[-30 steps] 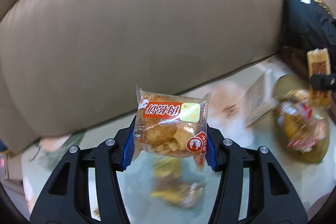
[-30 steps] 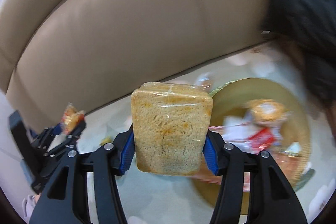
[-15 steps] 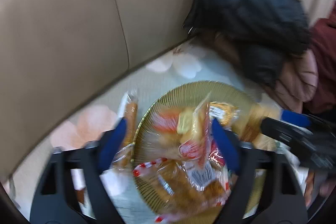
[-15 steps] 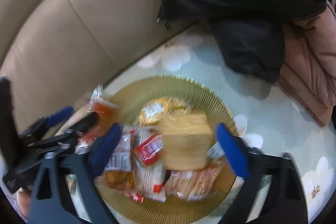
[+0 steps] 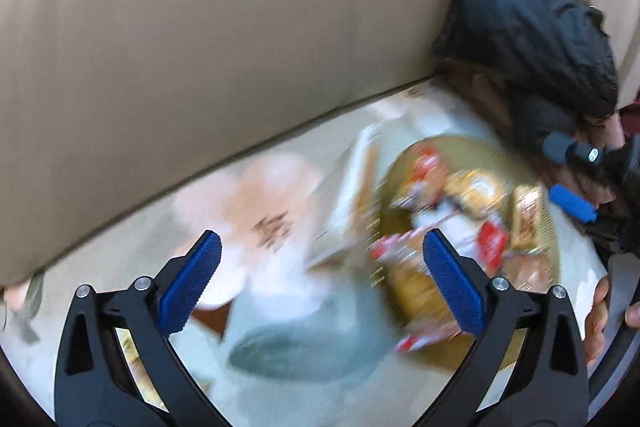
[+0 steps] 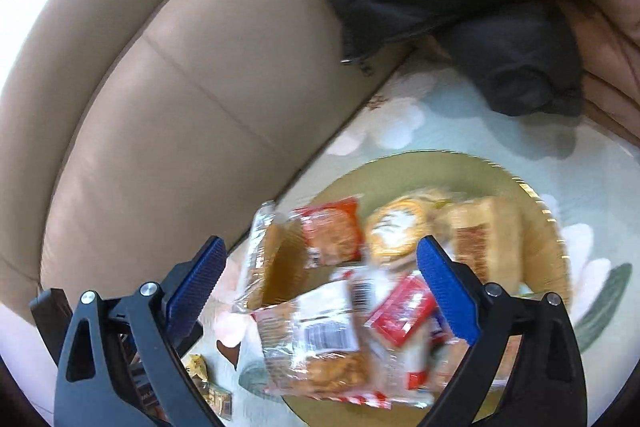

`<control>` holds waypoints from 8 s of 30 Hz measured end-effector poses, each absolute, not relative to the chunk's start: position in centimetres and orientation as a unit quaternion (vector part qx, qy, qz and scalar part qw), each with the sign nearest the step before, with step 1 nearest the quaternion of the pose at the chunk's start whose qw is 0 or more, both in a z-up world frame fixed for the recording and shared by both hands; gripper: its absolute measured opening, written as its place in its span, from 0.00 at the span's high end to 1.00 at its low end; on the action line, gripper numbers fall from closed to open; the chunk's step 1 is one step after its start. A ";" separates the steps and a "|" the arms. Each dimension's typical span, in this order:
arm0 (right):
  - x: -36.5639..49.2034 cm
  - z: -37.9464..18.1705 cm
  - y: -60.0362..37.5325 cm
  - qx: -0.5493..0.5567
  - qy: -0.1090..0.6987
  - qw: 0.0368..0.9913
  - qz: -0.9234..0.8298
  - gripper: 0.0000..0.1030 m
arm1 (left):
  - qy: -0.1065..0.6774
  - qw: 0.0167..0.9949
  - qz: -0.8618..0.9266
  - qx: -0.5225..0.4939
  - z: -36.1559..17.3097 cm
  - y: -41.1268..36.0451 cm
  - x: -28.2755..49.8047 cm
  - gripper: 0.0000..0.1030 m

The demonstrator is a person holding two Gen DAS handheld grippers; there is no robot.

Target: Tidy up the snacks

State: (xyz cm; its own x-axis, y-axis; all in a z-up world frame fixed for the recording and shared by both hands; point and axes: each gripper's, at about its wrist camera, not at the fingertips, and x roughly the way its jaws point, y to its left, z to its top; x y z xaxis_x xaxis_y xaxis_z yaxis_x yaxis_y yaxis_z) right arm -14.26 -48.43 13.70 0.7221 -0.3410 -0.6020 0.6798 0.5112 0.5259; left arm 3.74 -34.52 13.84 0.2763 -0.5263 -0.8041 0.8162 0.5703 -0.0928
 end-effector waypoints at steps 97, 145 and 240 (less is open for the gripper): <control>6.4 3.1 -22.8 -0.066 0.557 0.825 0.071 0.07 | 0.553 0.753 -0.347 0.081 2.9 -16.6 15.7 0.03; -6.6 17.6 -36.3 0.136 0.336 0.925 -0.113 0.50 | 0.350 0.859 -0.309 0.210 15.9 -21.1 6.4 0.59; -18.4 12.2 -43.2 0.119 0.382 0.878 -0.264 0.05 | 0.490 0.826 -0.236 0.150 10.1 -31.5 -5.7 0.07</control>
State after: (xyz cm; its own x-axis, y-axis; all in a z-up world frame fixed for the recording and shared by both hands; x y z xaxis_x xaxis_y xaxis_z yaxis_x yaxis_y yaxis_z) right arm -18.41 -43.24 12.23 0.5692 -0.3726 -0.7329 0.5546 0.8321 0.0077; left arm -5.67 -31.47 10.08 0.4080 -0.2433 -0.8800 0.5370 0.8434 0.0158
